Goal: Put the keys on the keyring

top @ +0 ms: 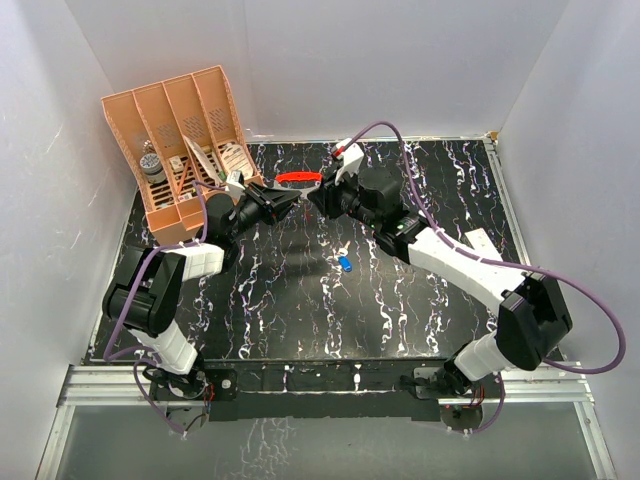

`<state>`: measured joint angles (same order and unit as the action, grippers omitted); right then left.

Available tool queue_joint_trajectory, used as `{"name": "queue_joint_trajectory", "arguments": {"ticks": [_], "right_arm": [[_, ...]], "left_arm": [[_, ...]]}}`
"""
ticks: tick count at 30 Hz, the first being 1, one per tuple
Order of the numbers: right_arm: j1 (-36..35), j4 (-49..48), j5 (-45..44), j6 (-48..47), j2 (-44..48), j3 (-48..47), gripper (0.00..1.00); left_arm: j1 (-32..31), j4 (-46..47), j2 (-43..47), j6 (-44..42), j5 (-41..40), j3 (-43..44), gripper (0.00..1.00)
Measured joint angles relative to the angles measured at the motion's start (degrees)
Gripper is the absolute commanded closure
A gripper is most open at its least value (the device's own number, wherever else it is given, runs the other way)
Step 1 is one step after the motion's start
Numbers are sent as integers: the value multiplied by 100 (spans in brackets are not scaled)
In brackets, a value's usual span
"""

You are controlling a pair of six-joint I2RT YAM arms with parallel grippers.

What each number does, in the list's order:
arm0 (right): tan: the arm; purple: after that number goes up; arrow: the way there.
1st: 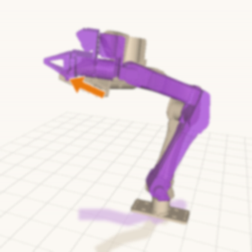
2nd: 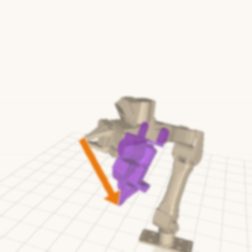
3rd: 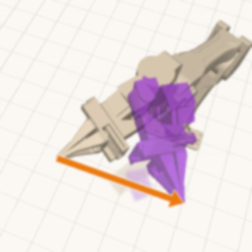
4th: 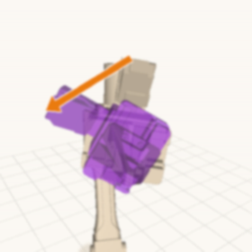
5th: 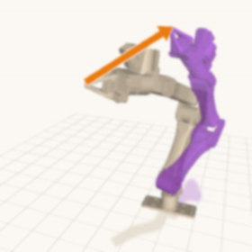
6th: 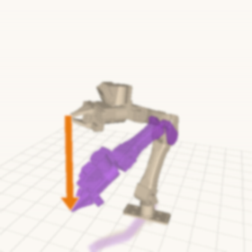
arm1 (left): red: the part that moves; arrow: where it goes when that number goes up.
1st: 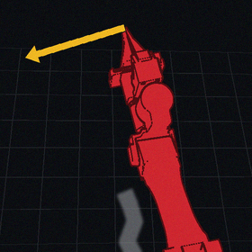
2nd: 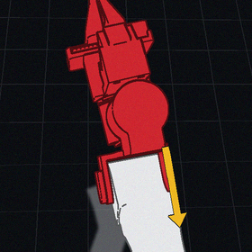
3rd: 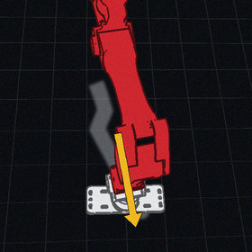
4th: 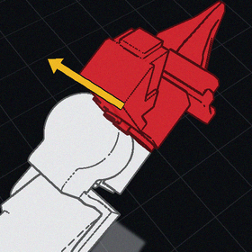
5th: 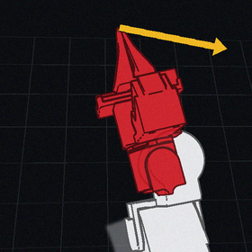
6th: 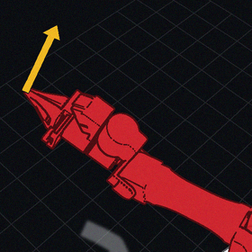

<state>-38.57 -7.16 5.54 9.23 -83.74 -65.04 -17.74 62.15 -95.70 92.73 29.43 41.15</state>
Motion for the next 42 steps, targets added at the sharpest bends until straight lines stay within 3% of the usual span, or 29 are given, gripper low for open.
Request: {"name": "queue_joint_trajectory", "arguments": {"ticks": [23,42], "right_arm": [[0,-76,181,291,-422,227,80],[0,-197,-13,293,-485,227,75]], "left_arm": [[0,-4,125,57,2,2,100],[0,-4,168,74,20,2,100]]}}
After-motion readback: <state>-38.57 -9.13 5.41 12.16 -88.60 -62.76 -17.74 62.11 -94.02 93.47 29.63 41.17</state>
